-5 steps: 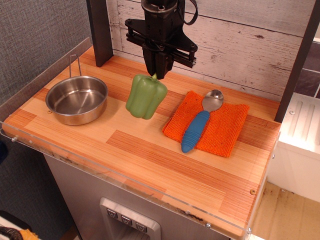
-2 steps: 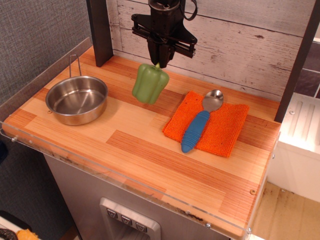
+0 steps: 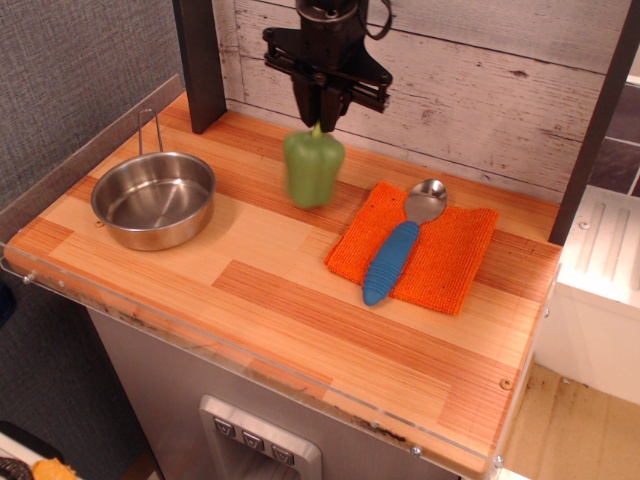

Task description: Place capsicum in the top edge

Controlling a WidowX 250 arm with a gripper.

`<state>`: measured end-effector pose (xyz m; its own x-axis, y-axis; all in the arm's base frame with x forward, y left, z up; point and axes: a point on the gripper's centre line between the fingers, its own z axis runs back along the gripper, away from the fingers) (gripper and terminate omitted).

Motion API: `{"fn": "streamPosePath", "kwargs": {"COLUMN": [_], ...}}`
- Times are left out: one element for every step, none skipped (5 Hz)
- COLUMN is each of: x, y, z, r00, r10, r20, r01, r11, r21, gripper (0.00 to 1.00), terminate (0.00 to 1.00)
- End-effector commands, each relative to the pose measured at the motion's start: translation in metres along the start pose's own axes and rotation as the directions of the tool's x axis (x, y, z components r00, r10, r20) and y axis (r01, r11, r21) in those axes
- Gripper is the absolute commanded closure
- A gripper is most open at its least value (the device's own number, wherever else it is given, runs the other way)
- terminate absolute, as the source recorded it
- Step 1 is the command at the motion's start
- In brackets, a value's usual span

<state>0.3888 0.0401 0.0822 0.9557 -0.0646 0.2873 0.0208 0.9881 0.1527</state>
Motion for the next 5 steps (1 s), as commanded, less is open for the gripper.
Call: {"fn": "streamPosePath", "kwargs": {"x": [-0.004,-0.008,-0.012,-0.028,-0.06], "y": [0.007,0.012,0.019,0.022,0.024], "z": [0.026,0.036,0.062,0.087,0.092], "r00": [0.999,0.998,0.996,0.998,0.996], "r10": [0.005,0.019,0.045,0.068,0.063], "r20": [0.044,0.057,0.072,0.018,-0.065], "r01": [-0.005,-0.019,-0.042,-0.065,-0.072], "r11": [1.0,1.0,0.998,0.991,0.987], "r21": [0.005,-0.002,-0.048,-0.113,-0.143], "gripper": [0.0,0.0,0.0,0.0,0.0], "terminate": [0.0,0.0,0.0,0.0,0.0]}}
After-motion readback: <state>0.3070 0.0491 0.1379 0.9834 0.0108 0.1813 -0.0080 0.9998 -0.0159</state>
